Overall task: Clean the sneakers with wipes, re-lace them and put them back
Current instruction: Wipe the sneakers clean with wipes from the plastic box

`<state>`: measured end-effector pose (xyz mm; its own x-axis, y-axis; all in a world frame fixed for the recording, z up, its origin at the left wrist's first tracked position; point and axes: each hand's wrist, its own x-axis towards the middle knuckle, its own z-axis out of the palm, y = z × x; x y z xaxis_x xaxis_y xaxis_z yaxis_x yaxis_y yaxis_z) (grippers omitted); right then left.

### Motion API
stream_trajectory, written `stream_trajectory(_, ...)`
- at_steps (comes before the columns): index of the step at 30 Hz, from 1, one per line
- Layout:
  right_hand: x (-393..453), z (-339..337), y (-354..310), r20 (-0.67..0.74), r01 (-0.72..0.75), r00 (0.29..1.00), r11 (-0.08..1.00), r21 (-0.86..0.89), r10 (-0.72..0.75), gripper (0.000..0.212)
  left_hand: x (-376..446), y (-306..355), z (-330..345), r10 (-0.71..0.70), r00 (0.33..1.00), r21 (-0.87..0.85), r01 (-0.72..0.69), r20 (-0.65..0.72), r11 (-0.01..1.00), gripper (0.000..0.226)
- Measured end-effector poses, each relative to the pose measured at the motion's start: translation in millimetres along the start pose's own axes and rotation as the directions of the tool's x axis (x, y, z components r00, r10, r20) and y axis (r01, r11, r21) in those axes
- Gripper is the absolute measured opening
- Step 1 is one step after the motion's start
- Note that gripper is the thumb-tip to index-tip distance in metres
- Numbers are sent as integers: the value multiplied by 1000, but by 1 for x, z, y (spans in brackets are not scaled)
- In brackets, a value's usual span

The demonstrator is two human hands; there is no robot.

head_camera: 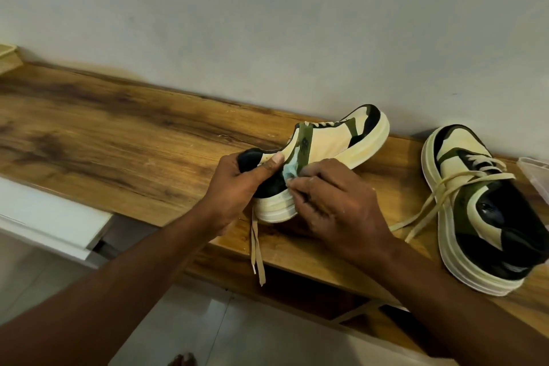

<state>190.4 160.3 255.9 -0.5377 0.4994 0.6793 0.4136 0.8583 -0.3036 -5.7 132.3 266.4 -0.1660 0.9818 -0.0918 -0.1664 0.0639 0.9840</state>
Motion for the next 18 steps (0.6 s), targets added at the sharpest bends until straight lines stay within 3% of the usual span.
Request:
stream_trajectory(2,2,-8,20,-83,-129,988,992,-17,127,16,3,2,-4,-26,1000,-7,26,16,1000,27)
stream_trajectory(5,6,-24,54,-262,-349,903,937,16,340,12,6,6,-8,-66,997,-17,67,43,998,35)
stream_trajectory(8,3,-25,58,-297,-431,857,902,36,421,13,7,7,-8,-81,996,-40,83,47,996,32)
stream_trajectory(11,-3,-10,26,-193,-333,921,941,59,338,14,7,5,-8,-98,995,-72,99,17,992,25)
stream_trajectory(14,-8,7,-3,-63,-134,988,989,64,138,15,10,5,-11,-106,994,-72,105,1,992,25)
stream_trajectory(16,-9,9,-2,3,-48,999,999,15,48,16,12,7,-15,-116,993,-63,116,1,991,33)
stream_trajectory(18,-7,2,15,-1,-67,998,996,-53,67,16,15,8,-20,-134,991,-40,134,8,990,46)
